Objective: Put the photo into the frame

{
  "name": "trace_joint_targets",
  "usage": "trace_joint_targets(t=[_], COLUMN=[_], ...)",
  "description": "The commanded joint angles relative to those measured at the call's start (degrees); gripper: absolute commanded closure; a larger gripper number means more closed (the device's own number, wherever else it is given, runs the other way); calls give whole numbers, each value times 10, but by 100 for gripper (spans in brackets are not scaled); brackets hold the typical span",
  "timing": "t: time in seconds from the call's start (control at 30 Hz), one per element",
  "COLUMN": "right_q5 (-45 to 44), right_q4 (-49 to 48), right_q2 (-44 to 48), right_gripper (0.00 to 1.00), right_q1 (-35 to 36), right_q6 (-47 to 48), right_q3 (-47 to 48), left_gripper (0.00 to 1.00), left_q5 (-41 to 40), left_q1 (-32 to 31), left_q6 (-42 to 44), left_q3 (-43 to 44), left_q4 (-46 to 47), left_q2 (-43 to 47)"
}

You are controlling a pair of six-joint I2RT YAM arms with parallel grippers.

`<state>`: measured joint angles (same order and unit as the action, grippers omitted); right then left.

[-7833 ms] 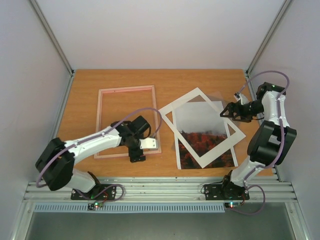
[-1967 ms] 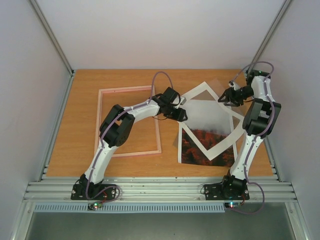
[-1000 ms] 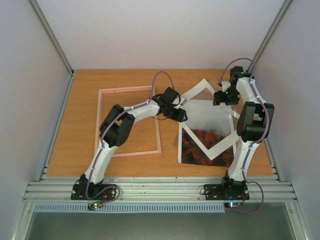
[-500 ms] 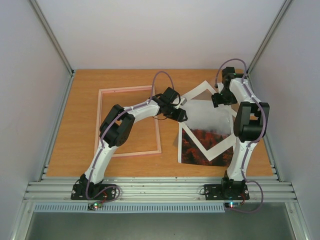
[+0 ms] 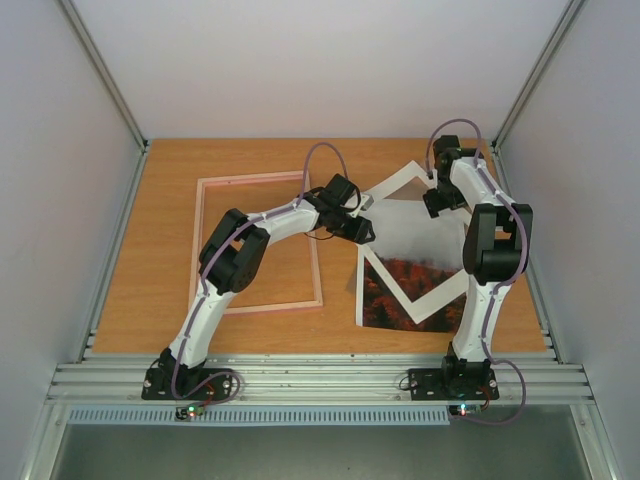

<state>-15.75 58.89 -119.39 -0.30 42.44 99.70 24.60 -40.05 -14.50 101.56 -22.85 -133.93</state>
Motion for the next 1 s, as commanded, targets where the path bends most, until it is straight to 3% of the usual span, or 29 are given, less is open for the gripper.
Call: trace_joint_targets(t=[0.0, 0.23, 0.53, 0.7, 0.77, 0.87, 0.97], right_q5=[-45, -24, 86, 116, 142, 201, 263], right_q4=[-9, 7, 64, 87, 103, 124, 148], right_q2=[23, 28, 21, 56, 69, 91, 108], right_gripper=[19, 19, 37, 59, 68, 91, 99], right_q1=[13, 25, 11, 3, -16, -44, -80], right_q6=[14, 2, -34, -24, -20, -15, -10], right_q3=[-14, -14, 15, 23, 29, 37, 46], left_gripper=[41, 41, 44, 43, 37, 29, 19], left_q5=[-19, -15, -16, -18, -14, -14, -18], left_q1=[3, 4, 8, 12, 14, 20, 25], left_q6=[2, 4, 3, 2, -2, -13, -23], left_q3=[-24, -16, -24, -29, -35, -52, -60], left_q4=[-42, -44, -44, -44, -37, -16, -4], left_q2=[-58, -63, -57, -51, -40, -10, 22])
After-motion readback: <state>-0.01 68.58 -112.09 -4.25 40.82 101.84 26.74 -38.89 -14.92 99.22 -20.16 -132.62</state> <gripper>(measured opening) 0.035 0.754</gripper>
